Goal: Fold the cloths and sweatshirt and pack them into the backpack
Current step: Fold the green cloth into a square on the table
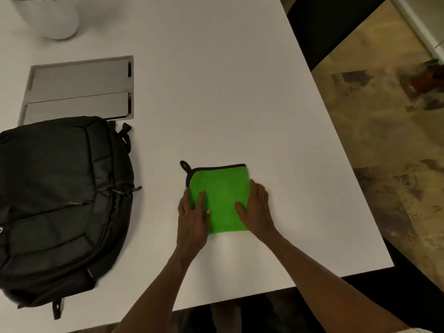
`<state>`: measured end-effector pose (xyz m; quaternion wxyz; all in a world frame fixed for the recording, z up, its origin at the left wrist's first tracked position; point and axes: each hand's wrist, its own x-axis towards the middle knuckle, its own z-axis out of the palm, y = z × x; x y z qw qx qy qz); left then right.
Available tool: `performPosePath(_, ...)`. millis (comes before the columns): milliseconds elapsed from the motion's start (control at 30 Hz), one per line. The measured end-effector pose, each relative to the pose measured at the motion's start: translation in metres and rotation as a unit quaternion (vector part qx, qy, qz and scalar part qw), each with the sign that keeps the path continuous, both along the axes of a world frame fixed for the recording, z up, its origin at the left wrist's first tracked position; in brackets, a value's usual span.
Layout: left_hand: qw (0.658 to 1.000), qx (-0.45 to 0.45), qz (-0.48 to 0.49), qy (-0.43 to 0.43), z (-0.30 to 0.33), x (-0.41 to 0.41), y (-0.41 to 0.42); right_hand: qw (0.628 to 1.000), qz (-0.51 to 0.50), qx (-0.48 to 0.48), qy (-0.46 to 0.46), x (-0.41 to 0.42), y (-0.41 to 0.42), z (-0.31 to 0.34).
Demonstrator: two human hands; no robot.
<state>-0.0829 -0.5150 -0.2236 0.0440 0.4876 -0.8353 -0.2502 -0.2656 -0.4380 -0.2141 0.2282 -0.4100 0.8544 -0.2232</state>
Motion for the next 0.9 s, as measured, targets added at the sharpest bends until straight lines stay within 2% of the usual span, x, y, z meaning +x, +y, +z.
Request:
performPosePath(67,0.989,0.046,0.135,0.032,0.01,-0.003,0.012,0.996,-0.075,0.004,-0.056,0.001,0.008,-0.002)
performPosePath(133,0.969,0.086,0.226,0.04,0.02,-0.006,0.018,0.983,-0.133,0.023,-0.125,0.002,0.011,-0.002)
performPosePath(267,0.941,0.168,0.29,0.037,0.032,-0.011,0.011,0.949,-0.19,0.045,-0.248,-0.003,0.009,0.01)
performPosePath(400,0.912,0.239,0.332,0.037,0.032,-0.014,-0.006,0.87,-0.227,0.052,-0.435,-0.022,0.001,0.022)
performPosePath(467,0.906,0.269,0.324,0.055,0.032,-0.013,-0.015,0.842,-0.226,0.065,-0.485,-0.028,-0.002,0.03)
performPosePath(567,0.896,0.304,0.309,0.099,0.041,-0.01,-0.021,0.846,-0.205,0.077,-0.486,-0.035,-0.01,0.036)
performPosePath(733,0.878,0.311,0.33,0.154,0.052,-0.003,-0.027,0.862,-0.201,0.071,-0.46,-0.035,-0.023,0.047)
performPosePath(900,0.867,0.308,0.325,0.218,0.066,-0.003,-0.04,0.912,-0.143,0.071,-0.379,-0.037,-0.038,0.055)
